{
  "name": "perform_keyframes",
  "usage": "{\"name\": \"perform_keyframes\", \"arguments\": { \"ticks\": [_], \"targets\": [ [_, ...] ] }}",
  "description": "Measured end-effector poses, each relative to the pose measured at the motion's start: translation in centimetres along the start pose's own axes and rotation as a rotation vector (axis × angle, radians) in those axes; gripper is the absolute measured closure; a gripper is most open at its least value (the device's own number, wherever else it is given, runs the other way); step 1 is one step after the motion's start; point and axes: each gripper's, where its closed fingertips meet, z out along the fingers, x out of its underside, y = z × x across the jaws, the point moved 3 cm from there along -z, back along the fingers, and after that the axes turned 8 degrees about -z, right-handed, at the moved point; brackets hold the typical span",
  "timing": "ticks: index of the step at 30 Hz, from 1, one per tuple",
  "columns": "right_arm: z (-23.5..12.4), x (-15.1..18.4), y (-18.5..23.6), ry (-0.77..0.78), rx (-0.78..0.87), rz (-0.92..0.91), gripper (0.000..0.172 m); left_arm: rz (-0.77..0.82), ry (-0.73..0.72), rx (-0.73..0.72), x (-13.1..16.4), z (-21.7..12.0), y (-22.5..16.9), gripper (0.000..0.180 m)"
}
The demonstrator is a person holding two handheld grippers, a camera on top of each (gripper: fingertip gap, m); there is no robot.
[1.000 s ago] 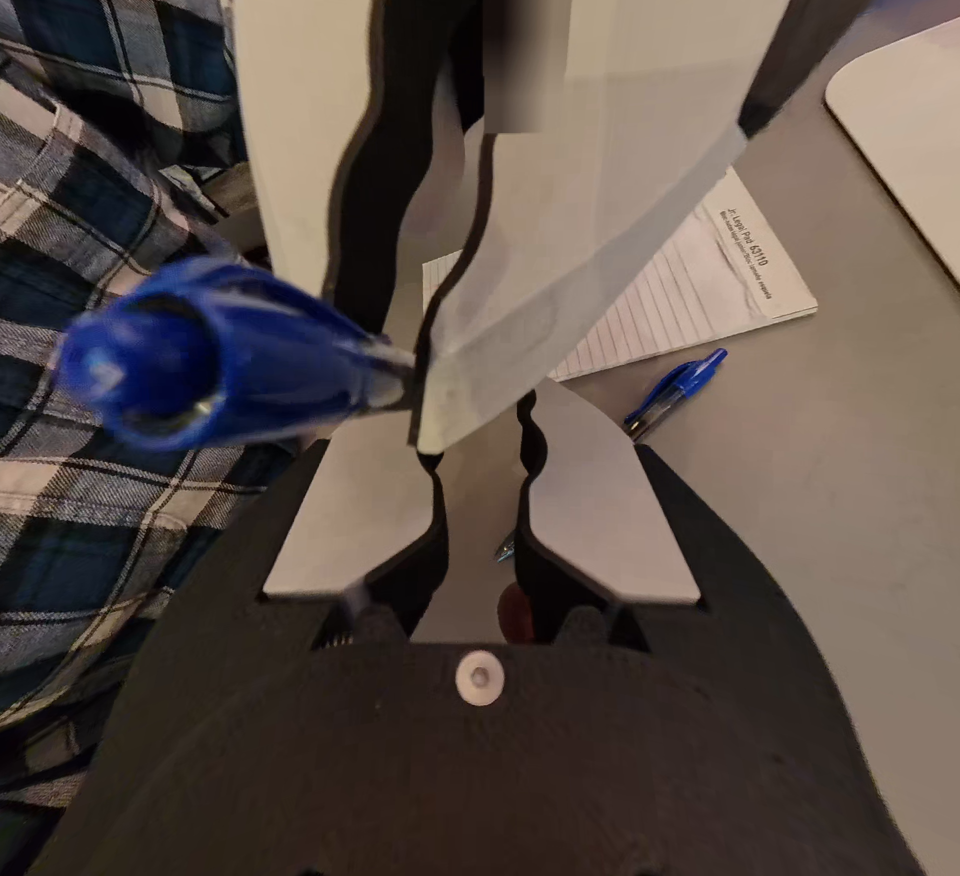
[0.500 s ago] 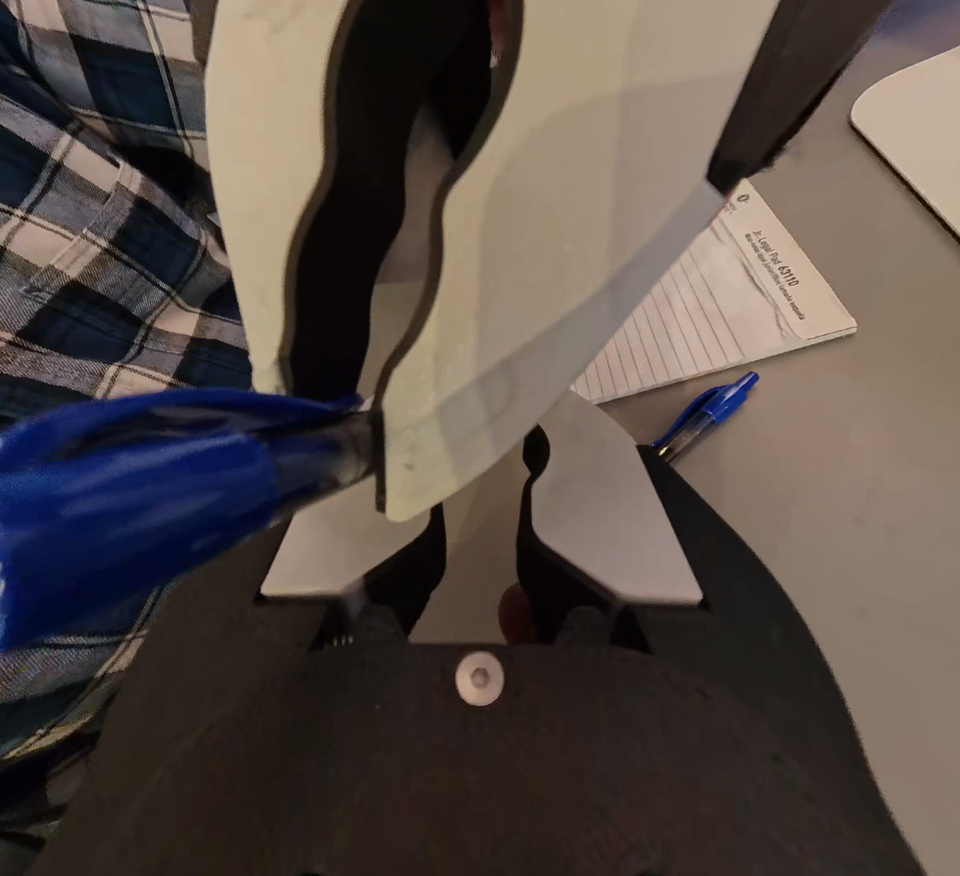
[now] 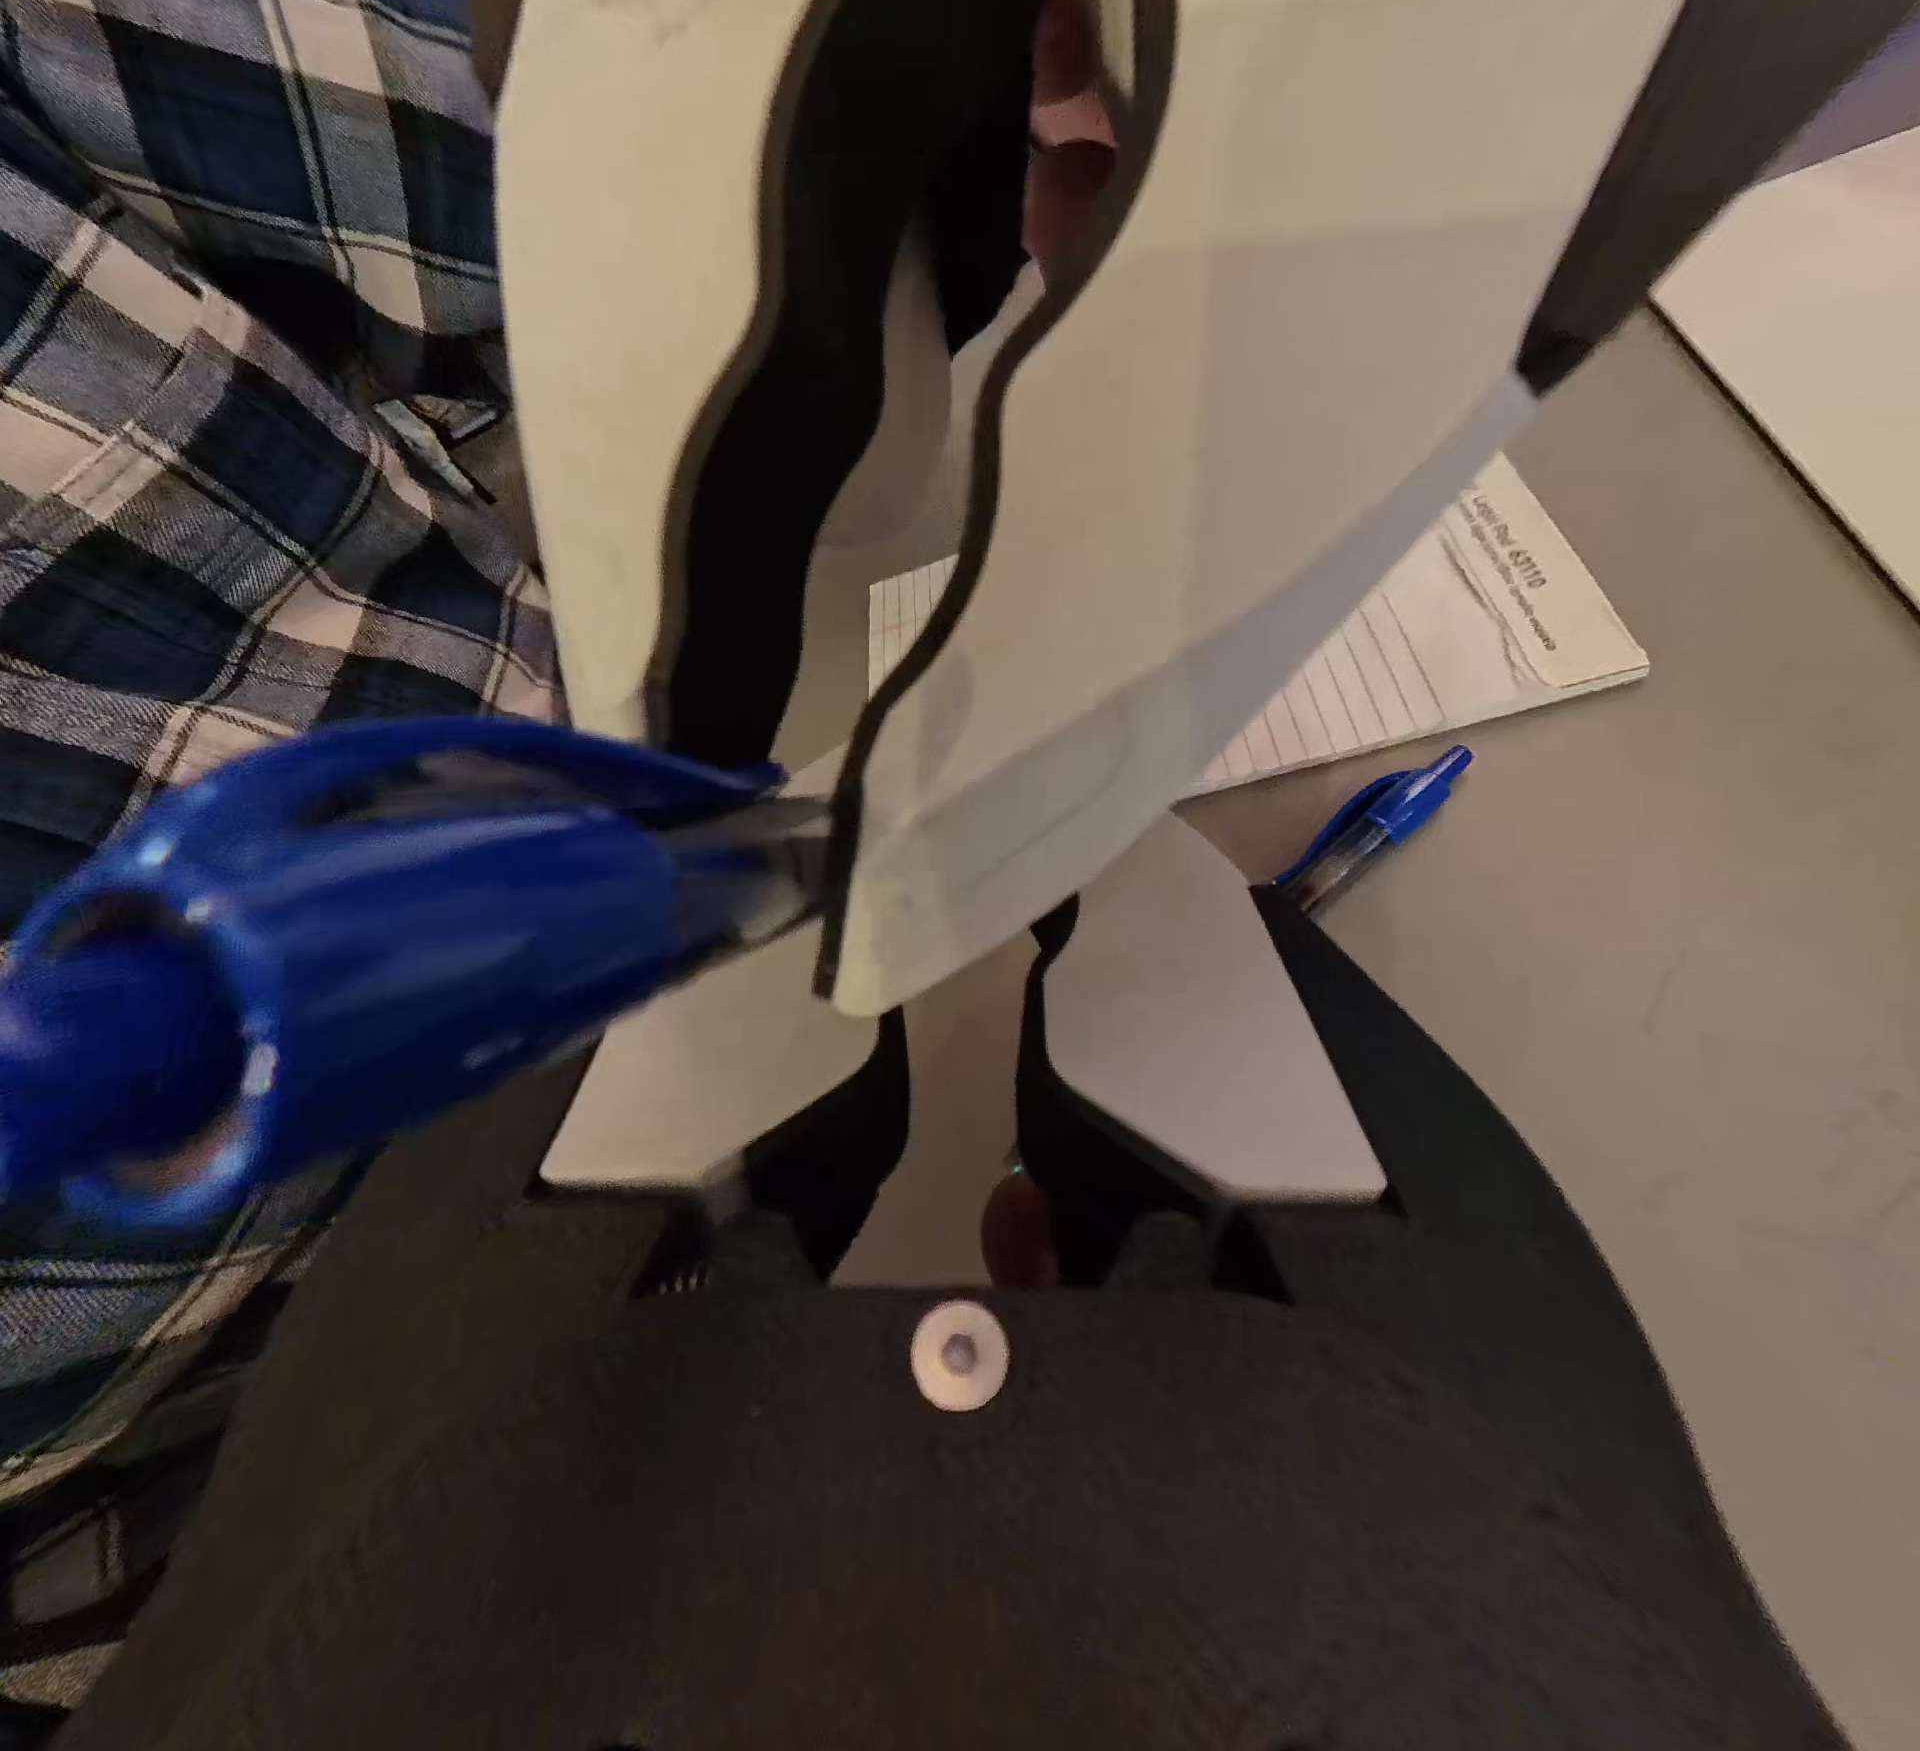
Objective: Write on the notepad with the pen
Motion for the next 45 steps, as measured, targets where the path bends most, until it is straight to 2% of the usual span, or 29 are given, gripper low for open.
{"name": "perform_keyframes", "arguments": {
  "ticks": [1,7,8,9,10,15,22,24,27,30,34,40,43,45],
  "targets": [
    [-0.1,-0.1,0.0,-0.013,0.001,0.000,0.149,-0.001,-0.009,0.004,-0.1,-0.1,0.0,0.168],
    [-0.2,-0.3,-0.1,-0.052,0.015,-0.024,0.155,-0.008,-0.031,0.002,-0.3,-0.4,0.2,0.168],
    [-0.2,-0.3,-0.1,-0.057,0.004,-0.013,0.152,-0.007,-0.028,0.007,-0.3,-0.3,0.1,0.168],
    [-0.2,-0.2,-0.2,-0.057,0.007,0.002,0.138,-0.009,-0.023,0.009,-0.3,-0.2,0.1,0.168],
    [-0.3,-0.1,-0.4,-0.050,0.017,-0.001,0.134,-0.009,-0.011,0.008,-0.2,-0.1,0.1,0.168],
    [-0.5,-0.1,-0.1,-0.029,0.025,-0.042,0.156,-0.010,0.001,0.003,-0.4,0.0,0.2,0.168],
    [-0.5,-0.1,-0.1,-0.028,0.036,-0.065,0.160,-0.013,-0.008,0.010,-0.5,0.1,0.4,0.168],
    [-0.8,-0.5,-0.1,-0.070,0.032,-0.061,0.160,-0.018,-0.039,-0.005,-0.8,0.0,0.5,0.167],
    [-1.7,-0.7,-0.5,-0.117,0.046,-0.045,0.161,-0.012,-0.097,-0.045,-1.5,-1.1,0.6,0.141],
    [-2.8,-1.2,-0.8,-0.211,0.049,-0.022,0.161,0.041,-0.150,-0.134,-2.0,-2.7,0.3,0.128],
    [-4.8,-2.7,-1.2,-0.402,0.041,0.032,0.161,0.187,-0.210,-0.318,-1.5,-4.0,-0.6,0.124],
    [-6.1,-3.9,-1.8,-0.559,0.036,0.118,0.161,0.467,-0.205,-0.787,1.2,-2.9,0.2,0.132],
    [-6.1,-4.4,-1.9,-0.616,0.028,0.170,0.161,0.586,-0.187,-0.962,1.6,-1.9,0.7,0.141],
    [-6.0,-4.6,-2.0,-0.644,0.034,0.206,0.161,0.636,-0.193,-1.026,1.5,-1.4,0.7,0.148]
  ]
}}
